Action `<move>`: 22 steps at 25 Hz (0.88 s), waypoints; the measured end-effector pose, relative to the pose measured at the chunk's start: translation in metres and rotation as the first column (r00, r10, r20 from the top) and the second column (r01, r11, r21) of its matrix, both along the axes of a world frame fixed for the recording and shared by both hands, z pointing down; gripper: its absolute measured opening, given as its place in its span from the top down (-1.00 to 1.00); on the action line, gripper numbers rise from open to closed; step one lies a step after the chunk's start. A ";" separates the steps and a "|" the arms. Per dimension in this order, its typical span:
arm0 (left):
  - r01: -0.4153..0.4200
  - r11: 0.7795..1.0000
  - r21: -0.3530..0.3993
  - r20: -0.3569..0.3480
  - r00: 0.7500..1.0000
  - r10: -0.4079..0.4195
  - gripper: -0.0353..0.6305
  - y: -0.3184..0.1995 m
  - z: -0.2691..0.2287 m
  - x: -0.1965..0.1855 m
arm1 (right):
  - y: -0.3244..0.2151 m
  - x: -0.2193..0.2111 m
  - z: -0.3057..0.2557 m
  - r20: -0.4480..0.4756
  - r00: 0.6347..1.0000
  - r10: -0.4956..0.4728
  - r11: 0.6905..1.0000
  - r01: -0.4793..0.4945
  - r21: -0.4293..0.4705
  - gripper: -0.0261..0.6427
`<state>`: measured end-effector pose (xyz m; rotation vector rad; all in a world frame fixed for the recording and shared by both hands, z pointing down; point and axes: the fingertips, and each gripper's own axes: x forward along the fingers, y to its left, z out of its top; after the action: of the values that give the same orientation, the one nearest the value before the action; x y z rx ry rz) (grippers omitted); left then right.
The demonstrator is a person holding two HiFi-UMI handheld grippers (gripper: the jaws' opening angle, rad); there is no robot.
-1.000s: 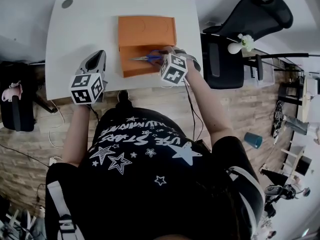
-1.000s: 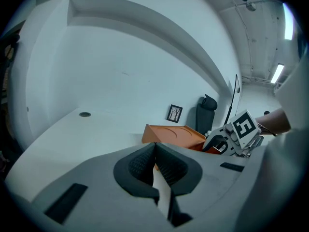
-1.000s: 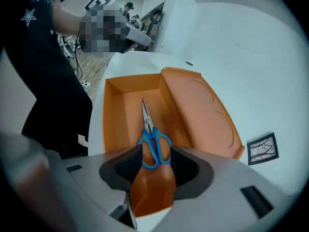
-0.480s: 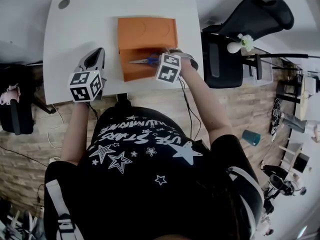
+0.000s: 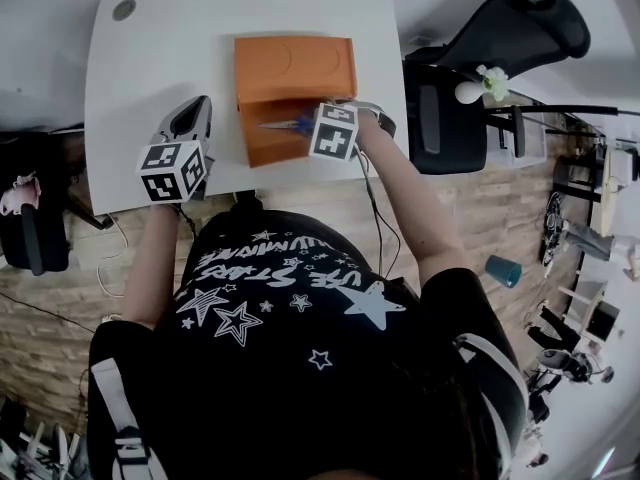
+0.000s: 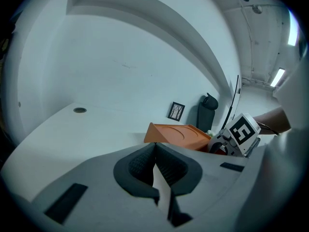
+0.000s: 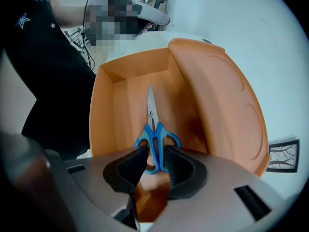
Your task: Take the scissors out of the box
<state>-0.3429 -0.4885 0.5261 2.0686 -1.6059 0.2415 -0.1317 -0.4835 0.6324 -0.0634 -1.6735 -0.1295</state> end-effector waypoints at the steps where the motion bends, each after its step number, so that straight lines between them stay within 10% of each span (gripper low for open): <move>1: -0.006 1.000 -0.002 0.000 1.000 0.006 0.84 -0.001 0.000 0.001 | 0.000 -0.001 0.000 -0.008 1.000 -0.004 1.000 0.004 -0.003 0.52; 22: -0.096 0.995 -0.015 -0.006 0.995 0.096 0.84 0.011 -0.015 0.025 | 0.015 -0.009 -0.027 0.116 0.993 -0.005 0.994 -0.007 0.108 0.61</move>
<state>-0.3181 -0.4773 0.5111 2.1356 -1.4988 0.2813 -0.1404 -0.4682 0.6056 0.0272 -1.7799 -0.2266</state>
